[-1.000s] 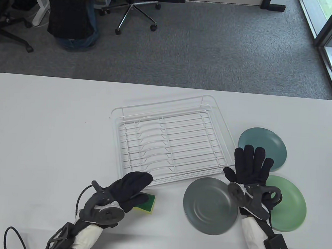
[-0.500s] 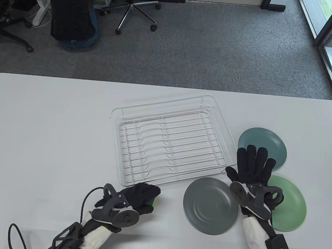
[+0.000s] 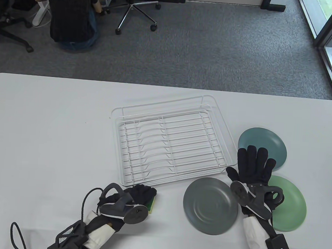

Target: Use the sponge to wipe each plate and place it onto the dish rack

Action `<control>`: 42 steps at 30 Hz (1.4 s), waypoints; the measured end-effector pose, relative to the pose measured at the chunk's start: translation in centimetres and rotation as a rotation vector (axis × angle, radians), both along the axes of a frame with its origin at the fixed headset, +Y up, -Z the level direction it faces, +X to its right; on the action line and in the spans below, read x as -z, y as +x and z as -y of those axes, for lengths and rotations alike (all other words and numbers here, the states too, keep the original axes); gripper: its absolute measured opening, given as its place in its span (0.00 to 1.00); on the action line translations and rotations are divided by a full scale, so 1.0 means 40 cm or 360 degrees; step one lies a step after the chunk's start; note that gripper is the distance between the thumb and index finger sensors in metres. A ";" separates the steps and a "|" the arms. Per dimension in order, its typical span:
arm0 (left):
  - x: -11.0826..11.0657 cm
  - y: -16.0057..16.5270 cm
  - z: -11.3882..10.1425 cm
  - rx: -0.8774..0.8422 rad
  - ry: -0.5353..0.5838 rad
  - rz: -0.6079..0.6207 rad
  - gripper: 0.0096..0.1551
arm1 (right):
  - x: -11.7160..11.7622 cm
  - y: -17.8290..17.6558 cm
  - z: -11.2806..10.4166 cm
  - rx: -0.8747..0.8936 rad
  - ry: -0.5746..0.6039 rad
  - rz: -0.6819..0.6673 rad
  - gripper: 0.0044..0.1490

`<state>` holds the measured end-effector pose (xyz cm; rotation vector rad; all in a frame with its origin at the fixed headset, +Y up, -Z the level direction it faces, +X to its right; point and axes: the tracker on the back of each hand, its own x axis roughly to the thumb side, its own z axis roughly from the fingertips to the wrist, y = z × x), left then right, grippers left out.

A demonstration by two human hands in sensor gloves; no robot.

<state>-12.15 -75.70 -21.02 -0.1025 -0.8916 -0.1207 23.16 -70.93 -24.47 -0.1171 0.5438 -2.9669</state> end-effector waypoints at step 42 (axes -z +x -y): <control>-0.009 0.083 -0.255 -0.0791 0.0359 0.0036 0.41 | 0.031 -0.010 0.029 0.0177 -0.0380 -0.0027 0.27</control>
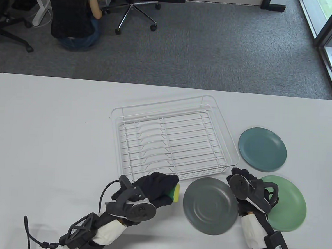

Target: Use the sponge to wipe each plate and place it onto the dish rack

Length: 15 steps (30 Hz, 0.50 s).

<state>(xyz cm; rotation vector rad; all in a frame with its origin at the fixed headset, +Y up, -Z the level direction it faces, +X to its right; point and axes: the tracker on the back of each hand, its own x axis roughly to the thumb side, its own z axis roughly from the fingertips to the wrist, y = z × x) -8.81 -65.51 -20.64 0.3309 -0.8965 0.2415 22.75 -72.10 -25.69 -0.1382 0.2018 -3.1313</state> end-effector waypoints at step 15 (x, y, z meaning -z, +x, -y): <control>0.077 -0.049 -0.084 -0.0426 0.0051 -0.0209 0.41 | 0.035 -0.025 0.100 -0.0180 -0.0615 -0.0019 0.40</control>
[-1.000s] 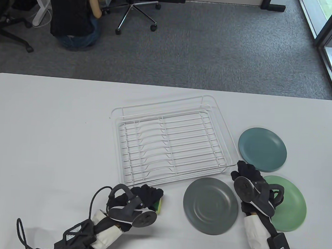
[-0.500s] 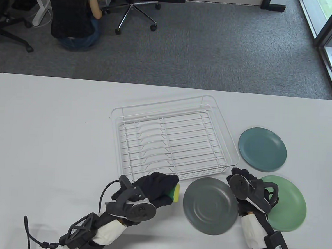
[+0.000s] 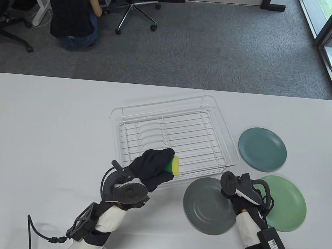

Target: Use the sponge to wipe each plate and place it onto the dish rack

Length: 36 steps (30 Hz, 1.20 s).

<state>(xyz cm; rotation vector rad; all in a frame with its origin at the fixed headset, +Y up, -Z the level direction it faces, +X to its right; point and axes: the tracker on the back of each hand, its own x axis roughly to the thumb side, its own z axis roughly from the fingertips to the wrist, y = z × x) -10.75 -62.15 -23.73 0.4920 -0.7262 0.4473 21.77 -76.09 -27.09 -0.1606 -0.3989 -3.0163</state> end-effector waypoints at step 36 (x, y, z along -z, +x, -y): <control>0.039 -0.106 0.007 -0.0258 -0.0065 -0.0200 0.42 | 0.028 -0.024 -0.251 0.1199 0.0348 -0.0184 0.24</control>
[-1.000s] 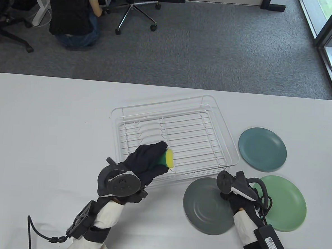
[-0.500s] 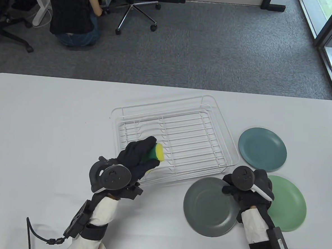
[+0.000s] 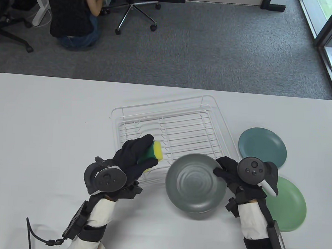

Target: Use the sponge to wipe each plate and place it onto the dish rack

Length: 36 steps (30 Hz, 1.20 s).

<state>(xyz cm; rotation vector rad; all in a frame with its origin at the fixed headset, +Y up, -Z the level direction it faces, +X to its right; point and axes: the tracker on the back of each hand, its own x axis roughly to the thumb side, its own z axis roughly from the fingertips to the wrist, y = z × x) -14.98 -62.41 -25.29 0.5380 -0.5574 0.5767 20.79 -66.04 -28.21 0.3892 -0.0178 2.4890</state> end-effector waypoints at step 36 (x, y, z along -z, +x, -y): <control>0.014 0.078 0.072 0.1186 0.0168 -0.0626 0.41 | 0.031 -0.222 0.000 0.1006 -0.0224 -0.0422 0.41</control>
